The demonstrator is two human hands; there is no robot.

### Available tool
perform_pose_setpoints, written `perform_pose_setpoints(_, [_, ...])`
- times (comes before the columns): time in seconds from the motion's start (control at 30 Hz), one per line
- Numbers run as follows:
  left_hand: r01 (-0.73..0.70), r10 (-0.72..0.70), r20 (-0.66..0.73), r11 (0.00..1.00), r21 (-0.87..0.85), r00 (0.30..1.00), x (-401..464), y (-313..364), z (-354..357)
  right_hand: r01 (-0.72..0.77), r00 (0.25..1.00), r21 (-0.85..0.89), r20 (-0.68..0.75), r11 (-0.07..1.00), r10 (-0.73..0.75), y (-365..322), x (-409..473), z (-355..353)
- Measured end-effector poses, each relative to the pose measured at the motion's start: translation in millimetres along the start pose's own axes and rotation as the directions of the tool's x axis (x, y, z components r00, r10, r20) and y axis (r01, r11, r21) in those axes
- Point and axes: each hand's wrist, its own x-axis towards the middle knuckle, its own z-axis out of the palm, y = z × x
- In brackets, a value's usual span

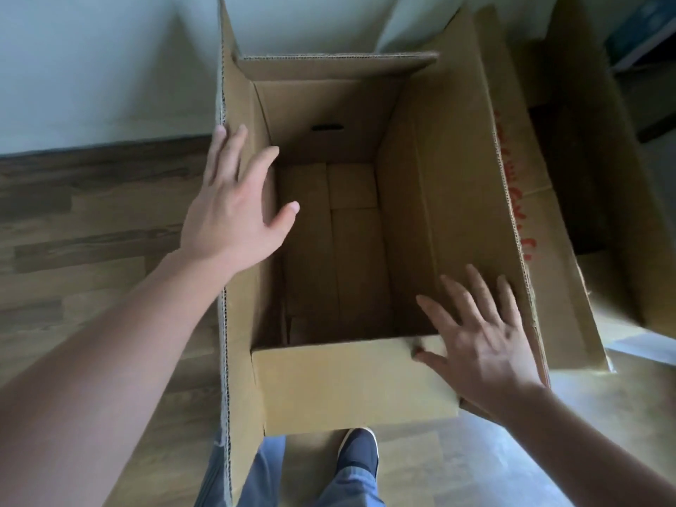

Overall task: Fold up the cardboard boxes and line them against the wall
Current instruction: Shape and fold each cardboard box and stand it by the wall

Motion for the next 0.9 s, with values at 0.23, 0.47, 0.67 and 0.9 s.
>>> perform_pose_setpoints(0.23, [0.135, -0.154, -0.045, 0.949, -0.286, 0.987, 6.3, 33.6, 9.1, -0.425, 0.883, 0.125, -0.160, 0.897, 0.441, 4.4, 25.3, -21.8])
perform_pose_setpoints(0.47, [0.210, -0.238, -0.059, 0.930, -0.301, 0.969, -11.6, 12.7, -0.4, -0.313, 0.916, 0.410, -0.110, 0.857, 0.387, -52.4, 25.1, -38.0])
perform_pose_setpoints(0.67, [0.095, -0.093, -0.024, 0.991, 0.090, 0.995, 1.8, 6.9, 5.0, -0.349, 0.884, 0.442, -0.137, 0.826, 0.447, -21.1, 22.8, -34.7])
perform_pose_setpoints(0.9, [0.139, -0.184, 0.142, 0.949, 0.282, 0.973, 149.2, 10.7, 1.5, -0.362, 0.916, 0.219, -0.098, 0.906, 0.390, -32.7, 33.2, -30.8])
